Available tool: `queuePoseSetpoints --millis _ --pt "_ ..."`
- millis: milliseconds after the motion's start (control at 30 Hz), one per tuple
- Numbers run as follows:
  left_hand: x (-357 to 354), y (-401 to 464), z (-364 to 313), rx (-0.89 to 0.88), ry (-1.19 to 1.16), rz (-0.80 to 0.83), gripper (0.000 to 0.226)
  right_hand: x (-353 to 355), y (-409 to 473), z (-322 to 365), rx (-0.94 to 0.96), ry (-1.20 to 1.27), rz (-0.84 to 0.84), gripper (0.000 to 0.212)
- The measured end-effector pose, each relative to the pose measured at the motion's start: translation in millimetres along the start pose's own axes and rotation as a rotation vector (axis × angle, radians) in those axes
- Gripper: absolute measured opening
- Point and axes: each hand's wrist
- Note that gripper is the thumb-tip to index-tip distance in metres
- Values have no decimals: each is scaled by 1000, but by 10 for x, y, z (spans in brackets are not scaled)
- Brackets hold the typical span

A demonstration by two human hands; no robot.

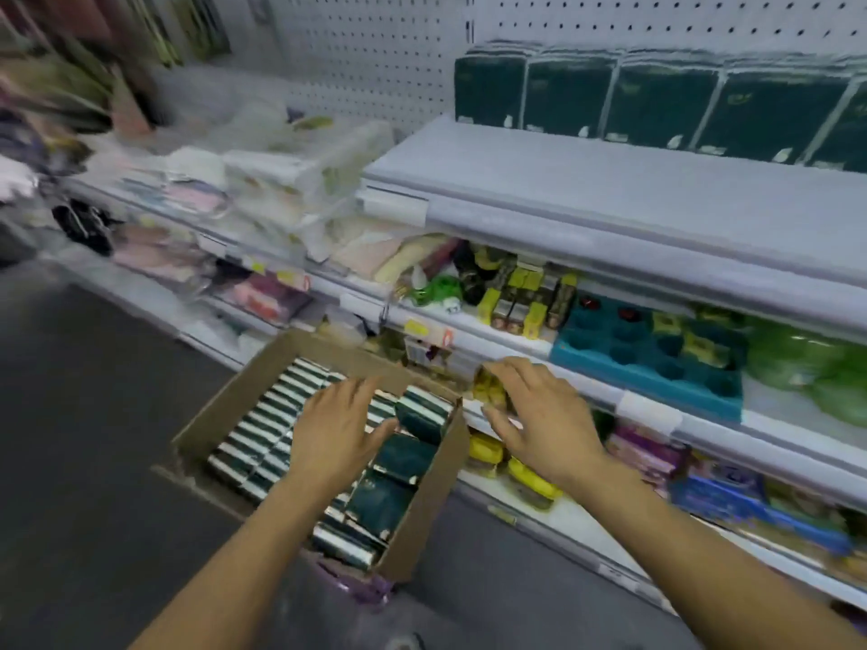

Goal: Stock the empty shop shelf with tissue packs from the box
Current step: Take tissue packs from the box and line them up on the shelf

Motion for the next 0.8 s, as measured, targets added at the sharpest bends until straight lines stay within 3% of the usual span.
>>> queuePoseSetpoints --millis 167,300,500,733,800 --pt "-659 96 841 41 -133 211 69 -988 459 189 -120 58 209 44" --pt "-1169 320 1081 62 -277 395 69 -1566 716 133 -246 4 379 45" --pt "-2121 586 966 126 -563 595 71 -2211 898 -49 -338 -143 531 43" --pt "-2903 838 522 343 -931 795 81 -2701 1083 -295 -345 -276 541 48" --pt "-3016 884 425 355 -914 804 87 -2804 1129 -312 -351 -329 549 53"
Point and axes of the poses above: each hand's wrist, its own y-axis towards the middle knuckle, its own x-axis out of the back of the hand, z = x × y, and after that the axes turned 10 degrees about y, right-handed
